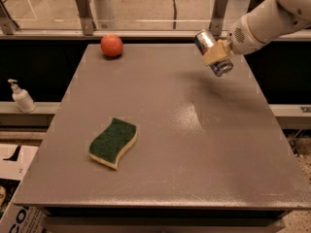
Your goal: Place redbull can upright
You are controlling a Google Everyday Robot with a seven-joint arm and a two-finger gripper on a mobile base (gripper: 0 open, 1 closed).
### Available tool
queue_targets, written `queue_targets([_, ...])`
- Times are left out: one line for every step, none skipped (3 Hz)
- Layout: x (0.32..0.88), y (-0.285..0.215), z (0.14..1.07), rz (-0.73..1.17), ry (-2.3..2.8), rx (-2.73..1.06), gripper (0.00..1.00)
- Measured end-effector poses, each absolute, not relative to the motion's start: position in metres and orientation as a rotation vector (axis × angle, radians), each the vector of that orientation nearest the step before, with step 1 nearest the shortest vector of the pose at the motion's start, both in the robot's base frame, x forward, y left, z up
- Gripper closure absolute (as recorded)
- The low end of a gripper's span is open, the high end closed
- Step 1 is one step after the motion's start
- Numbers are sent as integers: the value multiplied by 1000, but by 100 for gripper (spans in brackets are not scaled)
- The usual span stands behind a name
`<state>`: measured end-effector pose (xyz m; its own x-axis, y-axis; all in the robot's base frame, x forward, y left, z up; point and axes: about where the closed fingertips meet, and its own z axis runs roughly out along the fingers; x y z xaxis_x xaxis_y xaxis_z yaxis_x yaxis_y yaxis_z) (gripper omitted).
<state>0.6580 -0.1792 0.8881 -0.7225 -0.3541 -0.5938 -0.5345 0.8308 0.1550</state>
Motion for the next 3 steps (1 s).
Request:
queue_targets([644,-172,906,600,2284,-767,100])
queue_targets([629,-151,923,778,2125,-863,100])
queue_targets([629,-151,923,777,2127,-863,100])
